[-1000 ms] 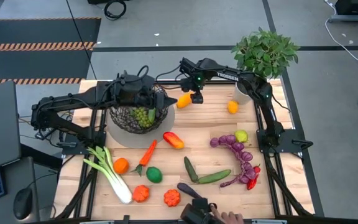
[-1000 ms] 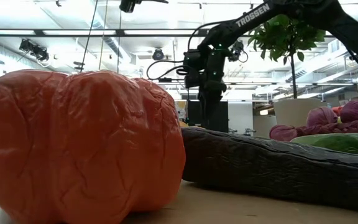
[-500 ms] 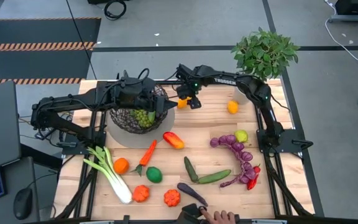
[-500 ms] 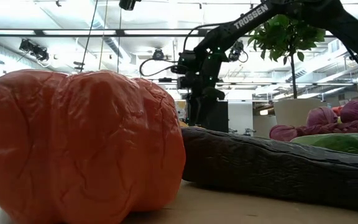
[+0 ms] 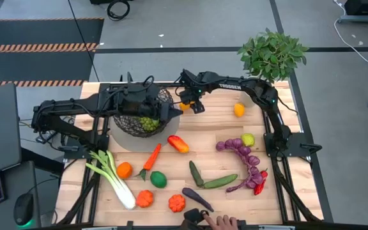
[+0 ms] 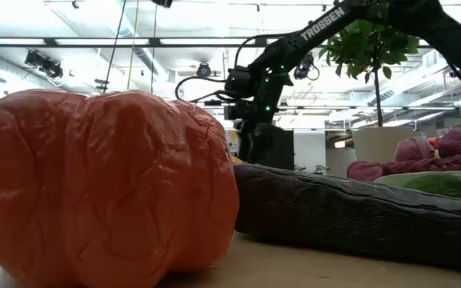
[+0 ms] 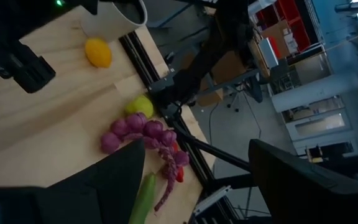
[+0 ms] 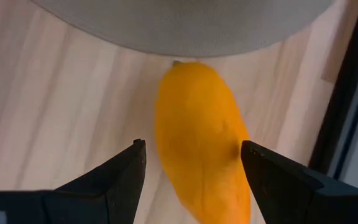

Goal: Build produce basket
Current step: Put the yellow mango into the black wire basket

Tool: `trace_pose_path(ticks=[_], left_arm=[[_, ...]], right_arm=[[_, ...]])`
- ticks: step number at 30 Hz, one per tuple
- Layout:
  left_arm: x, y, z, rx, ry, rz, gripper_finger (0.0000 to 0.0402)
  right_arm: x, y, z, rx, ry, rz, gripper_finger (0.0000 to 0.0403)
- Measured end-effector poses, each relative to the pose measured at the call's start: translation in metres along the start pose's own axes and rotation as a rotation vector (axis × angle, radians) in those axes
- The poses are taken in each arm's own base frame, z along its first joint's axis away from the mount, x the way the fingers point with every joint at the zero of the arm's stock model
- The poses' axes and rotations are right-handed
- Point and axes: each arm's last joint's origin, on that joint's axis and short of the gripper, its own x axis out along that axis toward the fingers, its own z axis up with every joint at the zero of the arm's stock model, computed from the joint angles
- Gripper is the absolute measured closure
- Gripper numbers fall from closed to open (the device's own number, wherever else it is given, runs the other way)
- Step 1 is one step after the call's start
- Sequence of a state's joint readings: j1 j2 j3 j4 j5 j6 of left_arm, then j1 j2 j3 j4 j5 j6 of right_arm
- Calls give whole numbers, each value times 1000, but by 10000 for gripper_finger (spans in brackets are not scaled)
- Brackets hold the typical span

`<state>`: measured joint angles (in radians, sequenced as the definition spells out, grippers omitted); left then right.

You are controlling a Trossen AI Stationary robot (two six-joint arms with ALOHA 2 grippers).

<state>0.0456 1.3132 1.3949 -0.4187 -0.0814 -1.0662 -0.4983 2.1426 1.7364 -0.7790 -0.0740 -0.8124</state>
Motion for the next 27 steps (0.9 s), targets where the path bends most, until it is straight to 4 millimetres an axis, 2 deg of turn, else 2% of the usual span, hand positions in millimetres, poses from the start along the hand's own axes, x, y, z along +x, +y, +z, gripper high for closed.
trace_pose_path(ticks=[10,14,20,27], left_arm=[[0,-1,-1,-3,4,-2,109],[0,0,-1,2,3,-1,109],[0,2,4,19,-16,11,109],[1,8,15,11,-52,30,109]], right_arm=[[15,12,-13,16,18,51,135],[15,12,-12,68,16,49,135],[15,14,-13,240,44,68,137],[14,22,-15,327,118,100,162]])
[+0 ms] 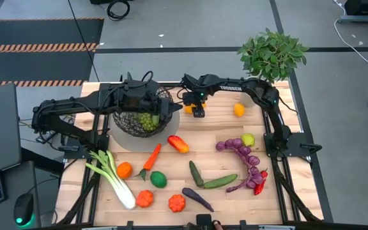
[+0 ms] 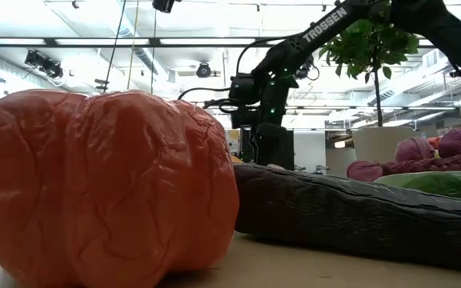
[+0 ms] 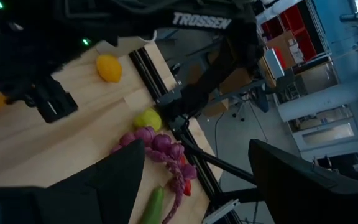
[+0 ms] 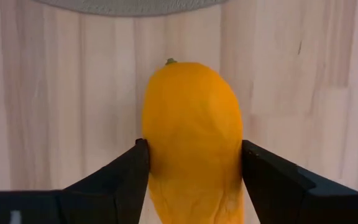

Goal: Build produce basket
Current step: Put the yellow mango into the black wire basket

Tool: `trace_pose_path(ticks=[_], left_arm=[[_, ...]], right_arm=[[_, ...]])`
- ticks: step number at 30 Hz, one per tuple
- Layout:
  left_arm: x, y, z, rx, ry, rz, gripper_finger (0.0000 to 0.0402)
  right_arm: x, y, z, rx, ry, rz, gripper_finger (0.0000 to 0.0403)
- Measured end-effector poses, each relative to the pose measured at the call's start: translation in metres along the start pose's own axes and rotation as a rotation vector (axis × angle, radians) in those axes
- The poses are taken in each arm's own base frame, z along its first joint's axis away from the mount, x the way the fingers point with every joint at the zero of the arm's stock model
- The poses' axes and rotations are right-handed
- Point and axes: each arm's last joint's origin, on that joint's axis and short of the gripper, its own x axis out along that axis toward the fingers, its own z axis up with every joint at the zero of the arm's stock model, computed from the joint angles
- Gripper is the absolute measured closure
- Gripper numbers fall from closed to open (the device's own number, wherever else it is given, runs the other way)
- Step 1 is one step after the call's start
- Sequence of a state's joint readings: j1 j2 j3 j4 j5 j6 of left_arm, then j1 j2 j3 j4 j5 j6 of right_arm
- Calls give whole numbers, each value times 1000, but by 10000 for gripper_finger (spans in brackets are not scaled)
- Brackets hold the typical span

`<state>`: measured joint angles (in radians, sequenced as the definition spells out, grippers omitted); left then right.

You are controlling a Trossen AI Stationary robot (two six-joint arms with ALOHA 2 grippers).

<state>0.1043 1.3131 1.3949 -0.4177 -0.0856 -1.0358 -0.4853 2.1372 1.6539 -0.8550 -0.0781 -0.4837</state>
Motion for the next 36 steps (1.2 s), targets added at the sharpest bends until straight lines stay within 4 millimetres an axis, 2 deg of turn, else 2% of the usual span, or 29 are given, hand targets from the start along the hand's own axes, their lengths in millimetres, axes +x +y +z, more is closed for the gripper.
trace_pose_path(ticks=[9,18,29,36], left_arm=[[1,7,11,115,-34,31,109],[1,17,27,158,-80,69,109],[-4,25,41,167,-68,50,109],[-23,33,50,205,-73,96,109]], right_arm=[[1,11,-1,130,45,58,166],[-13,17,7,212,60,181,167],[-42,13,19,230,36,182,168],[-84,8,33,234,-35,156,172]])
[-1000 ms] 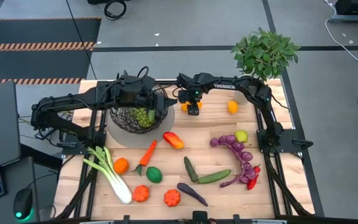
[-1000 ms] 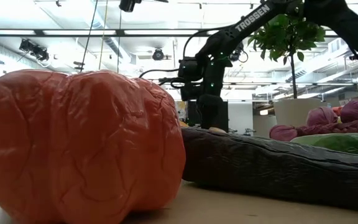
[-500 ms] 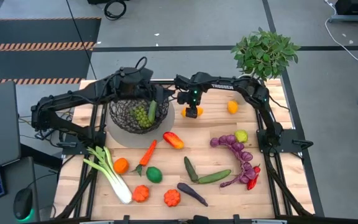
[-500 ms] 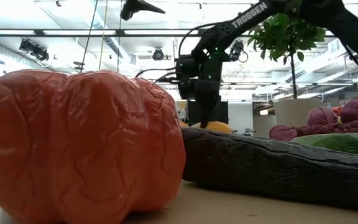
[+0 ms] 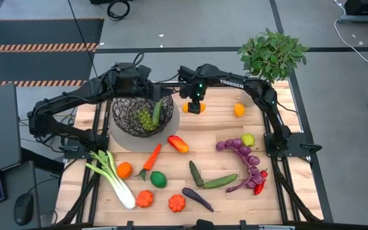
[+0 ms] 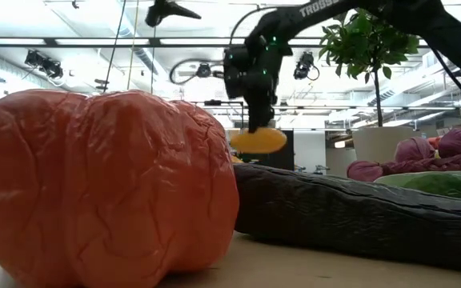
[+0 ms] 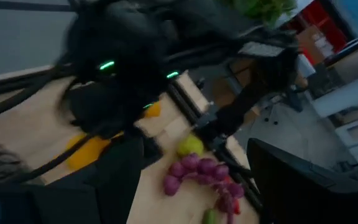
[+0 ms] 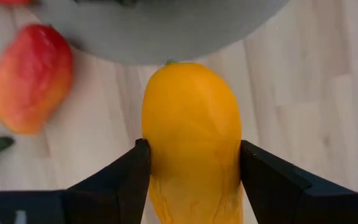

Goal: Build produce basket
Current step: Put the yellow mango into the black wire basket

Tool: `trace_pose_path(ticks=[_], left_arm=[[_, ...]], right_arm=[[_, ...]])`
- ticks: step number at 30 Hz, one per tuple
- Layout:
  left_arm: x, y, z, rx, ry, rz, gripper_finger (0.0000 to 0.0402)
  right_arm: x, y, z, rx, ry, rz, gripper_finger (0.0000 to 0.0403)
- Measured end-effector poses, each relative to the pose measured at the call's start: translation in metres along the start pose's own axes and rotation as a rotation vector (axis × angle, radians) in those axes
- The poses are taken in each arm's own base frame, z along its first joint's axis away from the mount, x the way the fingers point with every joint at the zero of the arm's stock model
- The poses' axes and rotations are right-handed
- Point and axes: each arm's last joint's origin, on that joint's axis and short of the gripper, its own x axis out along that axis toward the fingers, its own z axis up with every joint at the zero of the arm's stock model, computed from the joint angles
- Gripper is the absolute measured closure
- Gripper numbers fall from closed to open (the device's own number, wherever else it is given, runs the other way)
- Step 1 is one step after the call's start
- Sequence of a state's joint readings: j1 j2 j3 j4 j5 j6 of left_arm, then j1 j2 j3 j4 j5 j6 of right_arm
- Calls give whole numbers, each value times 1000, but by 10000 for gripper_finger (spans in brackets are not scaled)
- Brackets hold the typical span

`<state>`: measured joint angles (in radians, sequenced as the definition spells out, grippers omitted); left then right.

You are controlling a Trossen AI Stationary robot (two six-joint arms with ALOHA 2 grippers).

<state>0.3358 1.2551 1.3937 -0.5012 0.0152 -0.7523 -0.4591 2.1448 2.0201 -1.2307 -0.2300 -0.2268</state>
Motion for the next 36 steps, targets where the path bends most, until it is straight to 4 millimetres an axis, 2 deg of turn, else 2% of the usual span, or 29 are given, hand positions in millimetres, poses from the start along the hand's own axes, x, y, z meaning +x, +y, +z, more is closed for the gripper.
trace_pose_path(ticks=[8,13,31,36], left_arm=[[-23,14,19,-40,-96,37,109],[-32,18,24,-70,-127,51,109],[-56,16,20,-87,-82,4,109],[-63,17,17,-79,-59,18,109]], right_arm=[[-54,15,17,52,-153,34,172],[-74,30,27,73,-253,55,172],[-77,82,51,104,-426,184,172],[-77,92,57,106,-479,164,172]])
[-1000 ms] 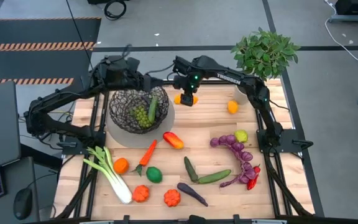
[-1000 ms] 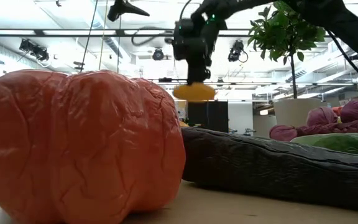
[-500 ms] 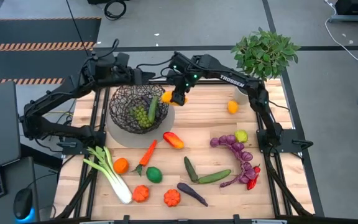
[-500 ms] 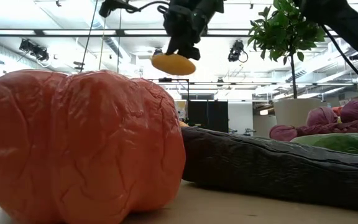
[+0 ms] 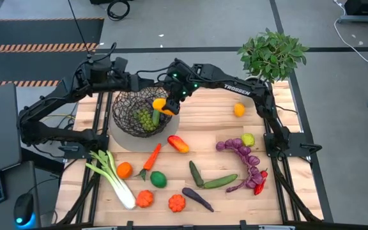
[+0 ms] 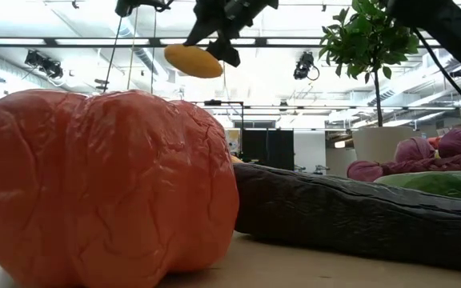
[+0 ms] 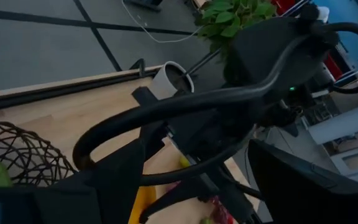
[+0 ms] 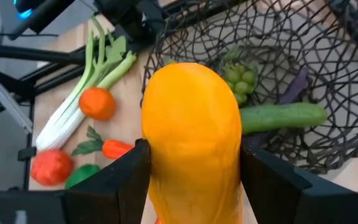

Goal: Build produce basket
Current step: Put the yellow mango into the black wire basket

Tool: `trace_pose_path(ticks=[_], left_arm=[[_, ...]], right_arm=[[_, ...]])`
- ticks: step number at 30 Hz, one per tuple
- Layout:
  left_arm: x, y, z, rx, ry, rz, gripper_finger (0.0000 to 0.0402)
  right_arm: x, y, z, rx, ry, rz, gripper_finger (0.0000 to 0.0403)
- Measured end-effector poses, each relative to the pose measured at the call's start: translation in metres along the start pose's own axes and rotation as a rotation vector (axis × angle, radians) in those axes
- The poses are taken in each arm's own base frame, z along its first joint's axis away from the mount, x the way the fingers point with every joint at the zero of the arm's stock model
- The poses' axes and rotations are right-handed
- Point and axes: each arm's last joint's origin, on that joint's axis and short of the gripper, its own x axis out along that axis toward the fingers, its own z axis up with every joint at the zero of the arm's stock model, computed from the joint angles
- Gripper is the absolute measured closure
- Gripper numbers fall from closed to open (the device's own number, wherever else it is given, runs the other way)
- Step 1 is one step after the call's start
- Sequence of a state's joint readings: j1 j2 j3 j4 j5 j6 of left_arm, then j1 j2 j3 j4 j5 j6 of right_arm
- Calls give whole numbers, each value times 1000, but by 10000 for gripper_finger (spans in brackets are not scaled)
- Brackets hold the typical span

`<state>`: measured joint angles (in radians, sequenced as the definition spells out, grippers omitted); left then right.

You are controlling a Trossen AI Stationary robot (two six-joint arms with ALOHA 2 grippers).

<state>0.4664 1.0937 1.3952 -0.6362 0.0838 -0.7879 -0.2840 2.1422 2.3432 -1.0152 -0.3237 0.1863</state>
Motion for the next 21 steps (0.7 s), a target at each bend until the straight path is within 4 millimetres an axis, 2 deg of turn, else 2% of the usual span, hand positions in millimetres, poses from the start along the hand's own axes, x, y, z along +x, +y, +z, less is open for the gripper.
trace_pose_path(ticks=[7,15,18,21], left_arm=[[2,-2,-3,-5,31,-21,109],[2,-4,-7,7,46,-21,109],[2,-2,-5,-2,36,-7,109],[2,-3,-4,-14,29,-11,109]], right_arm=[[1,3,5,-36,-66,-52,172],[2,-8,13,-65,-158,-109,170],[4,-10,15,-77,-177,-128,153],[3,-11,18,-50,-210,-125,118]])
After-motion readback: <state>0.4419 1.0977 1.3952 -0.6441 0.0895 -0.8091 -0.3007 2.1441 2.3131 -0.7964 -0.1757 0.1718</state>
